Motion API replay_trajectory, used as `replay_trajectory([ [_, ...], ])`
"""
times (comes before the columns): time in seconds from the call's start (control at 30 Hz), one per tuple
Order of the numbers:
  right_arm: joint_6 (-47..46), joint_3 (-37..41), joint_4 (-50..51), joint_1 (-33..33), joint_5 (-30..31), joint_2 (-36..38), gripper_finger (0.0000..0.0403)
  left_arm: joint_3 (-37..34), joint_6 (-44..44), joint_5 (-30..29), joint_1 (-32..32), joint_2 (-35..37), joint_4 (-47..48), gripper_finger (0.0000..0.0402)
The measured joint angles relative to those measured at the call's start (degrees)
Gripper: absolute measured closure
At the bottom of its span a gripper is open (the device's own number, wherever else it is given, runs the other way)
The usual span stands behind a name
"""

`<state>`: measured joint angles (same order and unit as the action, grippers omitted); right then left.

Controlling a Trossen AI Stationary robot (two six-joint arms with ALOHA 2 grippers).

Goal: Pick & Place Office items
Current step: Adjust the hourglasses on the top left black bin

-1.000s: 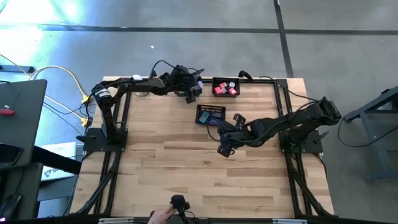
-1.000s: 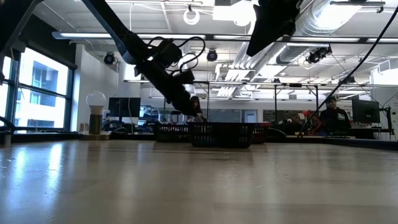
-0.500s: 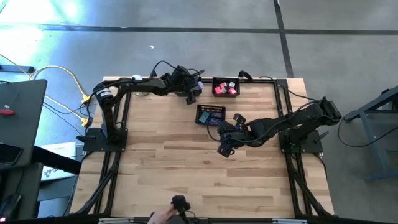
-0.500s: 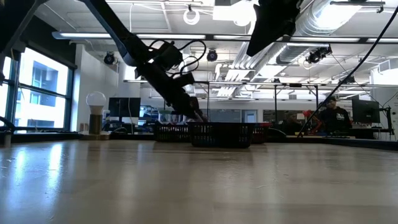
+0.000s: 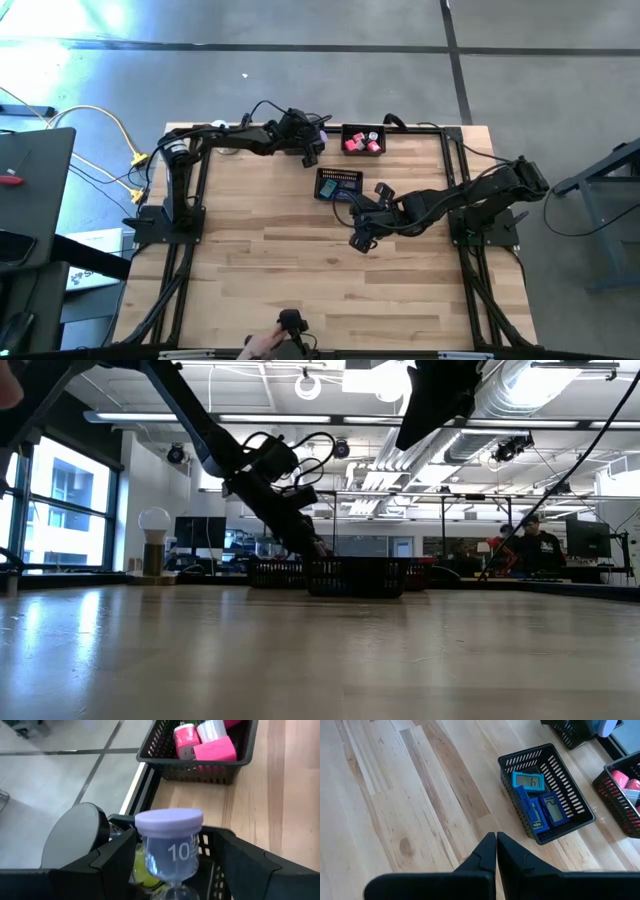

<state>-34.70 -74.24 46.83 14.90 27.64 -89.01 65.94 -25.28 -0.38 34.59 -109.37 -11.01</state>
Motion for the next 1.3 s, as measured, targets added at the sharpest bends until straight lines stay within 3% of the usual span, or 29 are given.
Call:
replay_trajectory([
  [0.57, 0.0, 0.0, -0.8, 0.0, -0.8, 0.0, 0.0401, 0.3, -1.7, -1.6, -0.1, -2.1, 0.3, 0.0145],
  [0.67, 0.0, 0.0, -0.8, 0.0, -0.8, 0.0, 0.0401, 0.3, -2.1, -2.5, -0.3, -2.2, 0.6, 0.0163],
  [0.9, 0.0, 0.0, -1.2, 0.0, -0.8, 0.0, 0.0401, 0.2, -2.1, -3.9, -0.4, -2.2, 0.9, 0.0247],
  [1.3, 0.0, 0.0, -1.2, 0.0, -0.8, 0.0, 0.0401, 0.0, -1.6, -4.5, -0.7, -0.9, 1.2, 0.0248],
])
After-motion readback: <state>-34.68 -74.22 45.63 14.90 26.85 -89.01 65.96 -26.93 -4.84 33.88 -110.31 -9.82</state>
